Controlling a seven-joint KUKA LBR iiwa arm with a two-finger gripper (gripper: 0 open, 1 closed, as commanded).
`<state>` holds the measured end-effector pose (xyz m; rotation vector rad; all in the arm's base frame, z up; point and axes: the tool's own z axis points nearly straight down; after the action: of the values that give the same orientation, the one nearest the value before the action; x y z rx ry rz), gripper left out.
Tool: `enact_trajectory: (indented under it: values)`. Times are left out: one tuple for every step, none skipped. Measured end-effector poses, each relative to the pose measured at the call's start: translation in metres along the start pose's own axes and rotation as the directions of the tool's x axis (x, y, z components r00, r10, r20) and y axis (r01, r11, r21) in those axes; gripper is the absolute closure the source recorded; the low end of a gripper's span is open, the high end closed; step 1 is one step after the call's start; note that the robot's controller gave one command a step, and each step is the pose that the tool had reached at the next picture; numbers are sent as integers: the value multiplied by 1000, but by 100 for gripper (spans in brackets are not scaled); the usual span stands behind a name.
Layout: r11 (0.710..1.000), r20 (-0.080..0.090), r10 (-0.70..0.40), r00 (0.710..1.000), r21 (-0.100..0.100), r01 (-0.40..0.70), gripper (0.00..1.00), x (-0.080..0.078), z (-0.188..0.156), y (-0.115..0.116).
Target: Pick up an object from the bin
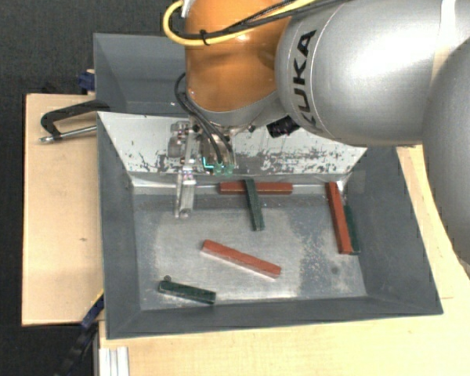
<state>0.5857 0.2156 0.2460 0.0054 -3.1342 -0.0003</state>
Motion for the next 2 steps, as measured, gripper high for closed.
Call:
enact_trajectory:
  values:
    - [1000,9,3,1000,-2,-3,0,-2,-5,-1]
    - [1000,14,-19,1000,-3,19,0,14,45,-2]
